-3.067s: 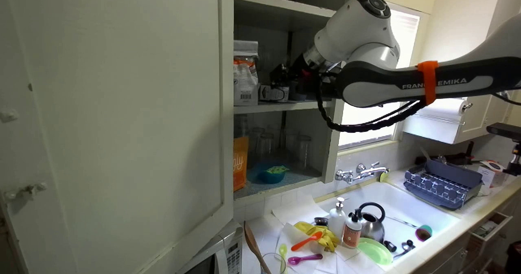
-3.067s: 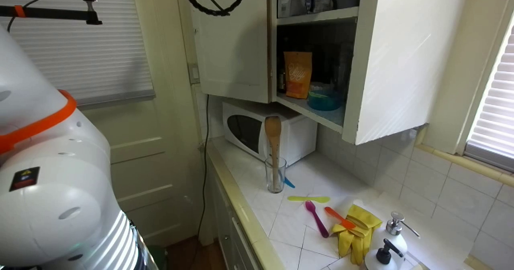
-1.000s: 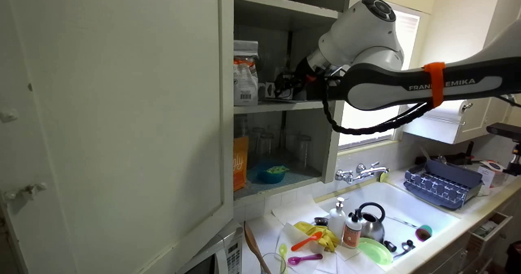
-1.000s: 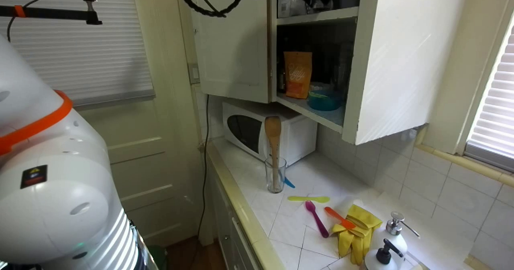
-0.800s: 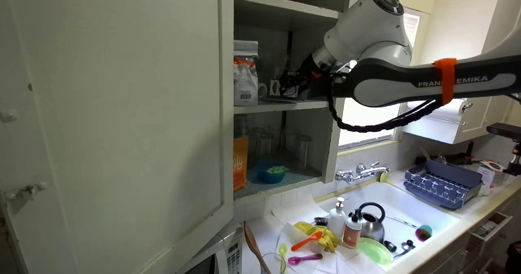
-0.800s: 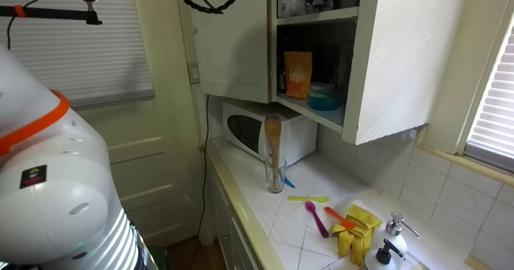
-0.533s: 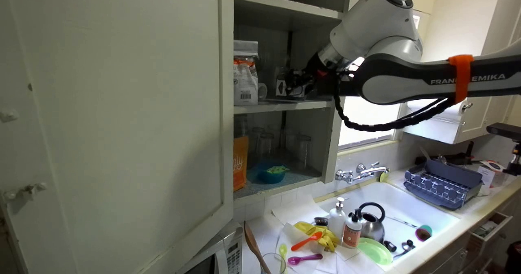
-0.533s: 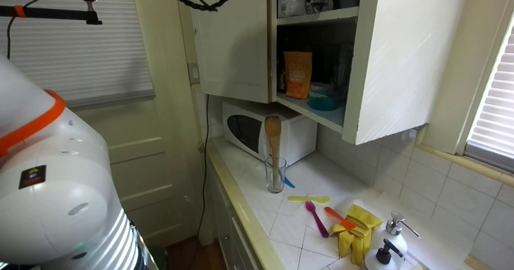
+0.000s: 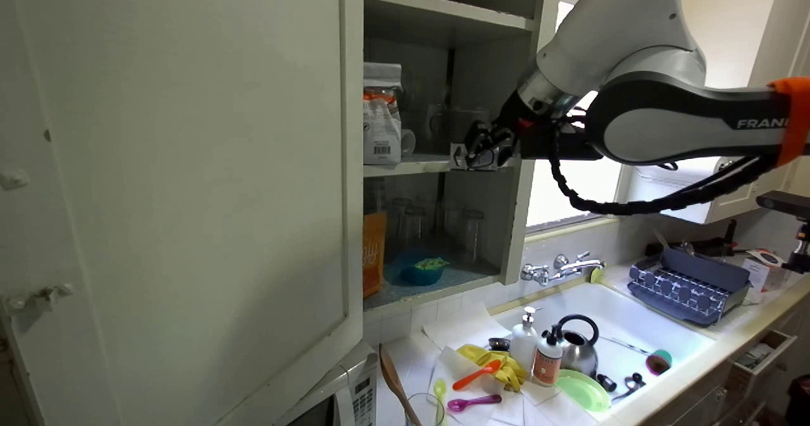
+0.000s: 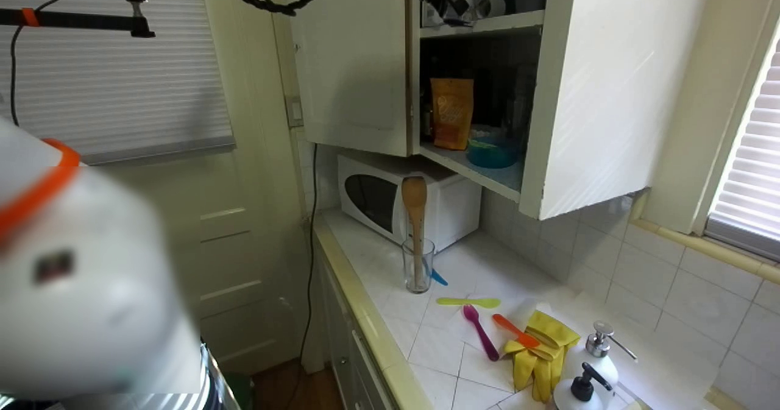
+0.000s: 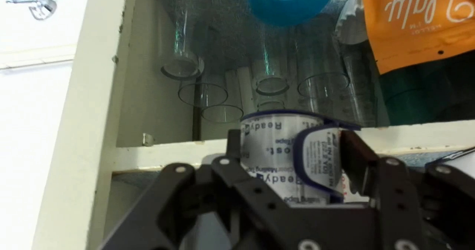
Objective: Remove the blue object from the middle shelf and put it in the bottom shelf of the cabinet
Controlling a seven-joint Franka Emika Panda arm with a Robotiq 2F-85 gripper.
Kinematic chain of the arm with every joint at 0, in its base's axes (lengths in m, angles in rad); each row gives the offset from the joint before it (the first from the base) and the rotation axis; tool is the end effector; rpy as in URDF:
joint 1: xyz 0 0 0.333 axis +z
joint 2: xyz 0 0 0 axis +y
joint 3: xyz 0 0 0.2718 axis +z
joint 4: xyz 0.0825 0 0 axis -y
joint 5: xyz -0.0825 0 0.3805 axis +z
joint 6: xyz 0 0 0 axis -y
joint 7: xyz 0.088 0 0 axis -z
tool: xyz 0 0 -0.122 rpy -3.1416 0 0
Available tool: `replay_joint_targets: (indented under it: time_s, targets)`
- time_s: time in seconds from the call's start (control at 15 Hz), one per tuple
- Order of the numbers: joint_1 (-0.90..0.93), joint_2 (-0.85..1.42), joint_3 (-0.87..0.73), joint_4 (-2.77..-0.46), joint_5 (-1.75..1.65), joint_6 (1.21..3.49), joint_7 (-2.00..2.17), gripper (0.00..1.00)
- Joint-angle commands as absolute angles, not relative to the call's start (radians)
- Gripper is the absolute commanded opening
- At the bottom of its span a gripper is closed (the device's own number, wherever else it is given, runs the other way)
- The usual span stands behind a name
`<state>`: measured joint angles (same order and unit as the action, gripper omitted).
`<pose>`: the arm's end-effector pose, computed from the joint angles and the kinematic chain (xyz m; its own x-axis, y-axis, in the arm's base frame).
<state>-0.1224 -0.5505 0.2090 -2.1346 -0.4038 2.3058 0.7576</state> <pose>0.4575 0.0480 0.6493 0.5748 -0.3294 0.7490 -0.4636 -0.8854 -0.0336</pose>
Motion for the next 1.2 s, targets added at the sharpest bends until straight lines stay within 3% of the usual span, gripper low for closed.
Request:
replay_joint_targets:
  time_s: [0.0, 0.8, 0.87, 1.13]
  targets:
    - [-0.118, -0.642, 0.201, -2.224, -0.346, 2.265, 0.768, 0.42]
    - [-0.17, -0.655, 0.141, -2.459, -0.3, 2.303, 0.792, 0.42]
    - [-0.175, -0.626, 0.148, -2.41, -0.32, 2.279, 0.761, 0.67]
    - [-0.175, -0.629, 0.148, -2.431, -0.312, 2.28, 0.776, 0.67]
